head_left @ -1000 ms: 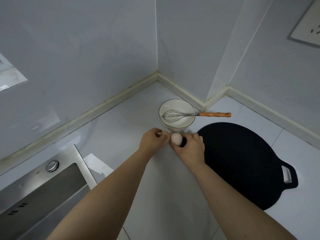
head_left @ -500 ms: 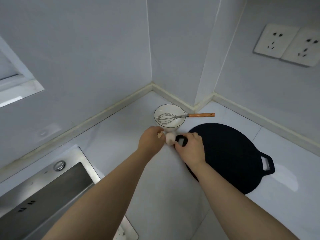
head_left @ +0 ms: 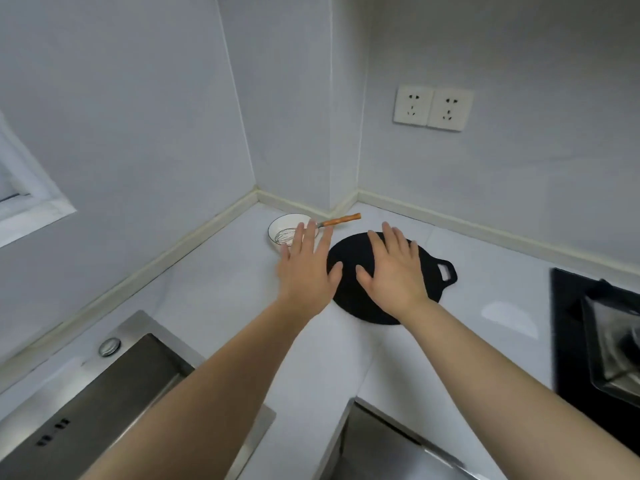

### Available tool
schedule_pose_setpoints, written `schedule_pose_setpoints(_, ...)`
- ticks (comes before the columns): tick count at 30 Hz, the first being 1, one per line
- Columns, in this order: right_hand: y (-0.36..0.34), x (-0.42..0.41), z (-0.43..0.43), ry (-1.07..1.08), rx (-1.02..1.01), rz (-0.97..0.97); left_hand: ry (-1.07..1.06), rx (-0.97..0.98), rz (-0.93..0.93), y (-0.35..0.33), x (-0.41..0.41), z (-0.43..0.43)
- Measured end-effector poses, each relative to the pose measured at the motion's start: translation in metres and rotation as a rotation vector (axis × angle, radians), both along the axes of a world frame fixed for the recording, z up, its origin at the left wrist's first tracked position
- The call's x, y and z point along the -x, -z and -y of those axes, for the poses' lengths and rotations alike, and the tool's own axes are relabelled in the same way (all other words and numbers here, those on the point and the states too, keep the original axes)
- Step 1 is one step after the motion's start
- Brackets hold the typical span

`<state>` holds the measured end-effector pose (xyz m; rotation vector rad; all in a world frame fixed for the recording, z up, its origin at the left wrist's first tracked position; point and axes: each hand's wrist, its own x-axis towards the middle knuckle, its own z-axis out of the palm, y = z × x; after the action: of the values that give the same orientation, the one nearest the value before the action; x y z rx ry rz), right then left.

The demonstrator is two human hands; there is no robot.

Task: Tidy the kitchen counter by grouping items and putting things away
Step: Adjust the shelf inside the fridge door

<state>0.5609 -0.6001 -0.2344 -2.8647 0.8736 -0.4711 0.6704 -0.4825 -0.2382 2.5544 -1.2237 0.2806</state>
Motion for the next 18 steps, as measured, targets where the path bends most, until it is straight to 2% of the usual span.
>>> schedule_pose_setpoints(3,-0.013,0.045,-0.012,0.105,0.068,0.003,0.066,-0.011,0.016,-0.016,0.043,-0.008)
schedule_pose_setpoints(10,-0.029,0.159,-0.051,0.330,0.070,0.014,0.322,-0.010,0.099,-0.034,0.135,-0.033)
schedule_pose_setpoints(18,-0.055,0.296,-0.069,0.574,0.150,0.037,0.503,-0.013,0.118,-0.063,0.249,-0.017)
